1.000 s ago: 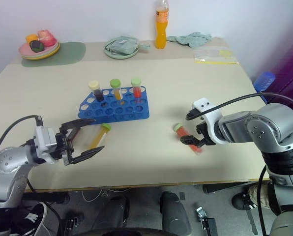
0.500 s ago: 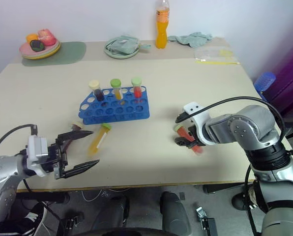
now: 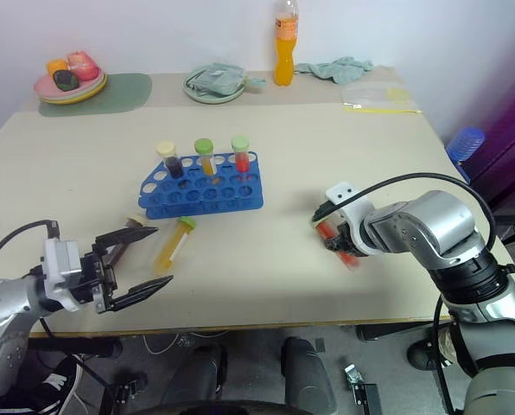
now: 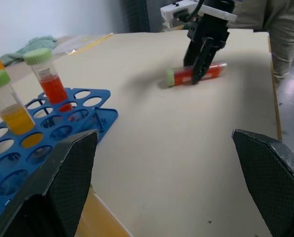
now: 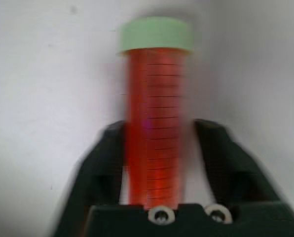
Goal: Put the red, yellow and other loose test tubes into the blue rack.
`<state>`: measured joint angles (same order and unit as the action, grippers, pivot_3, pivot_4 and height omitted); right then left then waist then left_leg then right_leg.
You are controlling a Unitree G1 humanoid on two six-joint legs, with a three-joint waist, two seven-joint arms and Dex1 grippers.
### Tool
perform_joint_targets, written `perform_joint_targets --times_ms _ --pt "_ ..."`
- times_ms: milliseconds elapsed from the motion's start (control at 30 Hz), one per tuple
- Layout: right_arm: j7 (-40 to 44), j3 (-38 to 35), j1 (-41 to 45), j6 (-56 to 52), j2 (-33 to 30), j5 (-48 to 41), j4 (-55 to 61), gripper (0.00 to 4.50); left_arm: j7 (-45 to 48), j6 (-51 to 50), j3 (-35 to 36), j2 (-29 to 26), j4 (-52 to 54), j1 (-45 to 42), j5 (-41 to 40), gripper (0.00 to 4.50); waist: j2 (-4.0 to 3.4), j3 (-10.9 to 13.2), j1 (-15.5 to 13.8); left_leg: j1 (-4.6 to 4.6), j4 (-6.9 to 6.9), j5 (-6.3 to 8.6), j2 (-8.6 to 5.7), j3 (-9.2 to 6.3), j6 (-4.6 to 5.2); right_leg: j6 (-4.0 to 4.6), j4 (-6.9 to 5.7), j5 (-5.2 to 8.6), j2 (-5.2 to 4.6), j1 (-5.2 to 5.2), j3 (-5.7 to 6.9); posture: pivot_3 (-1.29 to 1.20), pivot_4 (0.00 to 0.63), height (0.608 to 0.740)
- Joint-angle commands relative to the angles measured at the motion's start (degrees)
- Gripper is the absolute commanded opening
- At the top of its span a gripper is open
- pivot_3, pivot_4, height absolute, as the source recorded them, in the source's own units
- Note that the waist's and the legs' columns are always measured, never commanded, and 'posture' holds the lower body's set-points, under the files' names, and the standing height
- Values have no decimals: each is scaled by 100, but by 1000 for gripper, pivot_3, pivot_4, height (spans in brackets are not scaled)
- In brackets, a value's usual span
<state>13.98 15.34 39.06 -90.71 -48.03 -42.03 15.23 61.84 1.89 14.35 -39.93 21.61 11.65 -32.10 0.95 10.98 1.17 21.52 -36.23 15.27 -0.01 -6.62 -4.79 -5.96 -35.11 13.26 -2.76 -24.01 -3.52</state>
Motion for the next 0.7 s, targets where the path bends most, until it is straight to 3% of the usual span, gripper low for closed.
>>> perform_joint_targets --times_ms 33,100,233,333,400,533,700 --pt "150 -75 88 -86 130 192 -57 839 -32 117 65 7 161 -20 46 4500 0 0 2 0 0 0 0 0 0 0 0 0 0 0 0 0 150 740" --pt "312 -137 147 124 166 253 81 839 -33 112 71 7 136 -56 53 4500 0 0 14 0 0 0 0 0 0 -3 0 2 0 -1 0 0 150 740" --pt "1036 -354 -226 2076 55 657 655 839 -88 125 114 14 77 -149 93 4500 -7 4 54 3 5 0 1 2 0 -6 0 4 1 -8 0 0 150 740" --pt "1368 -894 -736 2894 253 612 823 839 -94 116 146 -3 37 -205 86 4500 -2 2 50 5 11 1 3 1 1 -10 2 6 3 -7 1 0 150 740" --pt "1608 -1401 -1099 4063 700 622 909 839 -84 106 184 -25 -25 -257 62 4500 6 0 51 10 8 2 3 3 3 -10 6 5 2 -6 0 0 150 740" --pt "1865 -2085 -1571 5151 1667 197 1033 839 -134 42 273 -5 -194 -453 -35 4500 4 2 97 4 4 2 6 4 3 -10 0 3 7 -3 -1 0 150 740" --pt "1943 -1248 -1467 7292 2636 1678 46 839 -179 -93 310 -48 -385 -682 -72 4500 2 3 160 -10 6 2 8 5 3 -7 -6 2 10 2 -2 0 150 740"
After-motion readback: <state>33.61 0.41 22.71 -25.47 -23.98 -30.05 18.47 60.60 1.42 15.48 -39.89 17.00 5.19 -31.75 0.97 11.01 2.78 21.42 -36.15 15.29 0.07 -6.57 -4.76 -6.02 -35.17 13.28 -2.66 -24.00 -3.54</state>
